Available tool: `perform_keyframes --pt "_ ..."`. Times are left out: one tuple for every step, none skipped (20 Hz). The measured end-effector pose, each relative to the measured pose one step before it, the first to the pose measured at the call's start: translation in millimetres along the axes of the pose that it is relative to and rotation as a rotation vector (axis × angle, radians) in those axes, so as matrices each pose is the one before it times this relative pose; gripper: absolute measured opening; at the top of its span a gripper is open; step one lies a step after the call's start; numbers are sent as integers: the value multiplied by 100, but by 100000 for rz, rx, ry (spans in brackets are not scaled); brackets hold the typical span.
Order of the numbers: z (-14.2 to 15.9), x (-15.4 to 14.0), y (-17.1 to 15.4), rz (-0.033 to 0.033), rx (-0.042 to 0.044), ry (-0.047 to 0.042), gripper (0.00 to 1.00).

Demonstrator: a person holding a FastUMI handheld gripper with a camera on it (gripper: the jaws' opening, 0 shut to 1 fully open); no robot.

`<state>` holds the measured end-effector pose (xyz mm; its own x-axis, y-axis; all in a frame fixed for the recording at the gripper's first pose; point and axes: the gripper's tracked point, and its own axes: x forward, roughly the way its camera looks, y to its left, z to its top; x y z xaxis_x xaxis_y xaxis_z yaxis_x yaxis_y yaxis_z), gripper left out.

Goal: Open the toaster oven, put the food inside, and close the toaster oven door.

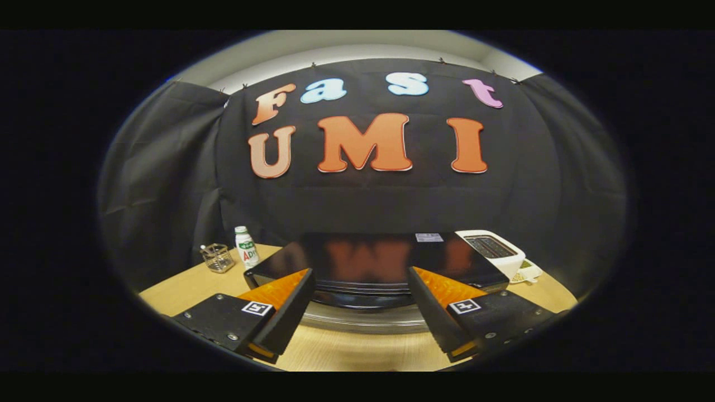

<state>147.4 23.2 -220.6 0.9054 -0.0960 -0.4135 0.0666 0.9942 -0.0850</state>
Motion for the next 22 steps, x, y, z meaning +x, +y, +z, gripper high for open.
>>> perform_keyframes --pt "-788 373 -56 -689 -35 2280 99" --pt "-493 288 100 405 -175 2067 99" --pt "401 210 -129 -520 -635 -3230 99" --pt "15 43 216 300 -188 807 99" --pt "52 -113 450 1291 -443 -921 99" --pt "-254 129 249 1472 -714 -576 98" --pt "-78 -230 309 1587 99 -389 92" --pt "36 -373 173 1067 -153 -513 86" --pt "-295 -212 298 1944 575 749 80" --pt "-423 -838 503 2331 3371 1876 78" --pt "-11 -202 -20 1229 295 -94 72" --pt "-285 -614 180 1537 -908 1524 70" --pt "-152 -747 256 1023 -355 310 69" --pt "-429 -782 261 927 -379 764 68" --pt "-653 -780 153 1016 -356 670 68" --pt "-1039 -872 483 2068 337 2069 68" --pt "-858 -883 443 2461 763 1759 68" --pt "-1229 -936 346 1737 1381 2953 68" --pt "-1272 -746 37 818 1228 3117 68" --pt "-1249 -639 -93 679 185 2424 67" --pt "-736 -384 -61 449 -15 758 68" --pt "-486 -185 -179 578 43 287 68"
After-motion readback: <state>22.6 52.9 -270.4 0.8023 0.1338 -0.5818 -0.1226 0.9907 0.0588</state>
